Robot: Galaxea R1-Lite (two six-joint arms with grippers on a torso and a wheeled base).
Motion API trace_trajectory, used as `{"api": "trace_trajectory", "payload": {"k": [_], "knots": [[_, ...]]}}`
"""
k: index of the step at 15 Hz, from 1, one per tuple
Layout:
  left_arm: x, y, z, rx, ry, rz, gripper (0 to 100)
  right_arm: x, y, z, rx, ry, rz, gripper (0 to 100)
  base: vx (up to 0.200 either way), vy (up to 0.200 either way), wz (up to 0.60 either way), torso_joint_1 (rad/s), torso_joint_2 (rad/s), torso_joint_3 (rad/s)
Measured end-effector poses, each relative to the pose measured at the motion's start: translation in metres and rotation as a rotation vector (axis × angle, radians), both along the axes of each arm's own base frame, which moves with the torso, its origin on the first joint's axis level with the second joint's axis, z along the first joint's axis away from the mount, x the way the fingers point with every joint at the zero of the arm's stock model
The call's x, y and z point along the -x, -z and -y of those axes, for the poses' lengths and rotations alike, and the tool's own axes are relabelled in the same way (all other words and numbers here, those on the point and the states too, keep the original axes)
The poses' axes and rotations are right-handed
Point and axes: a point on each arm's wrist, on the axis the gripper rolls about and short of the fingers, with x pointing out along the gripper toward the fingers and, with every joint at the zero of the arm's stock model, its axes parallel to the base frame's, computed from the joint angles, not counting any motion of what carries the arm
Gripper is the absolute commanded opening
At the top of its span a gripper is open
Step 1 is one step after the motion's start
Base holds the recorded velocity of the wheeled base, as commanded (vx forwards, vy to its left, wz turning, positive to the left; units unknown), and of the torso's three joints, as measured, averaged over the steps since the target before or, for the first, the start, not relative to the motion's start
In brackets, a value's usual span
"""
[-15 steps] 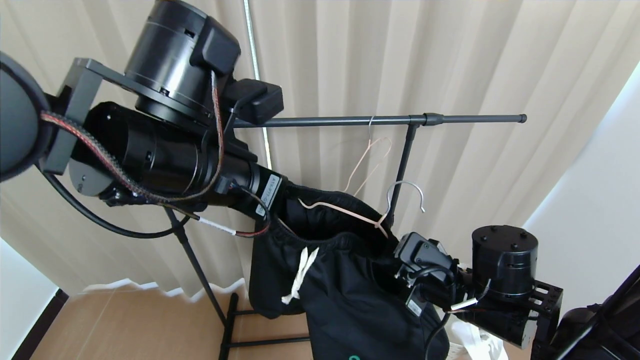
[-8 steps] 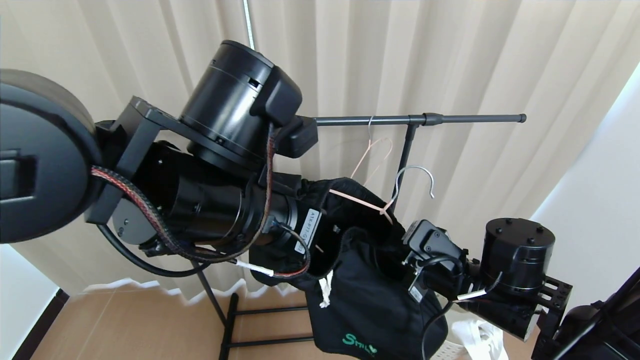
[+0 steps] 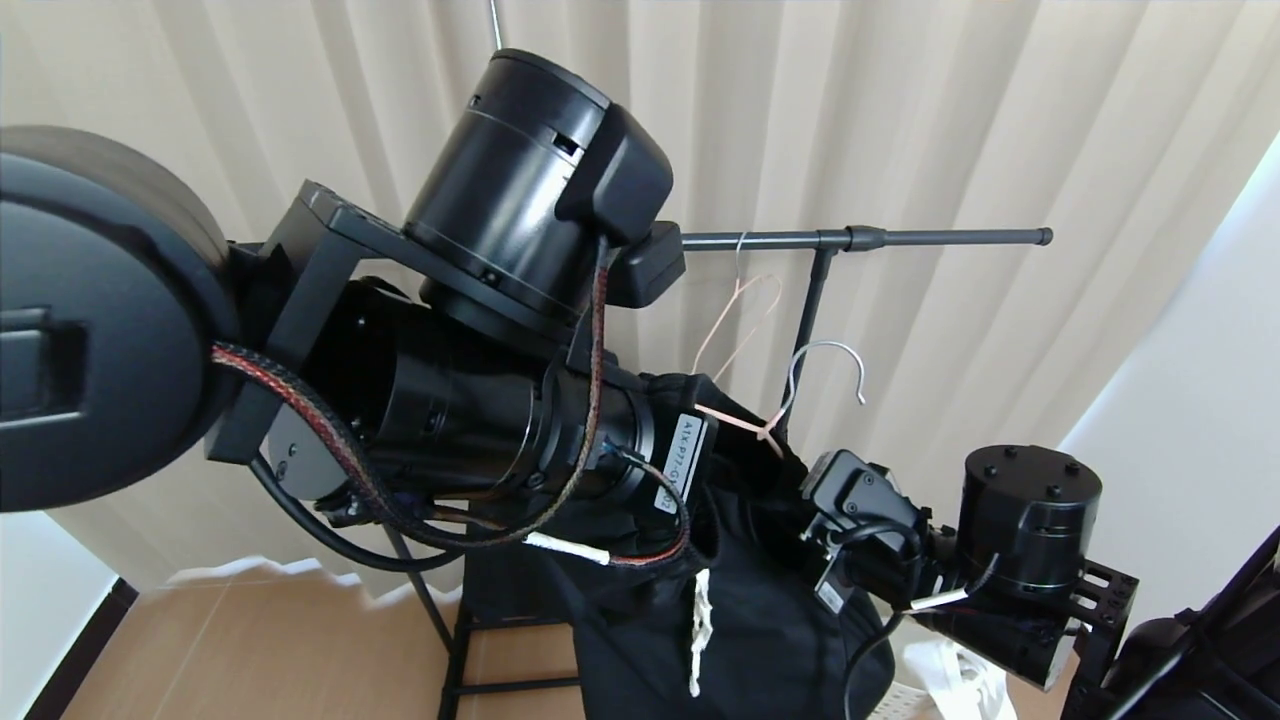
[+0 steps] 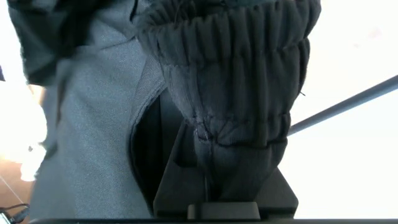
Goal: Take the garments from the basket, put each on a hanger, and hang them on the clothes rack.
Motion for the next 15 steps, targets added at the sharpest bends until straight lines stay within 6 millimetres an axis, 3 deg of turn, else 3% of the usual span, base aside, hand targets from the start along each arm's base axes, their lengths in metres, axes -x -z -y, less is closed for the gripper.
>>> {"api": "trace_trajectory", "payload": {"k": [7, 15], "knots": [[-0.002, 0.033, -0.001, -0.047, -0.004, -0.022, 0, -0.002, -0.012, -0.002, -0.077, -0.020, 0.098, 0, 0.000, 0.000, 0.00, 0.000, 0.00, 0.000], [-0.020, 0.044, 0.003, -0.035, -0.058, 0.011, 0, 0.003, -0.016, 0.001, -0.108, -0.051, 0.141, 0, 0.000, 0.000, 0.00, 0.000, 0.00, 0.000]]}}
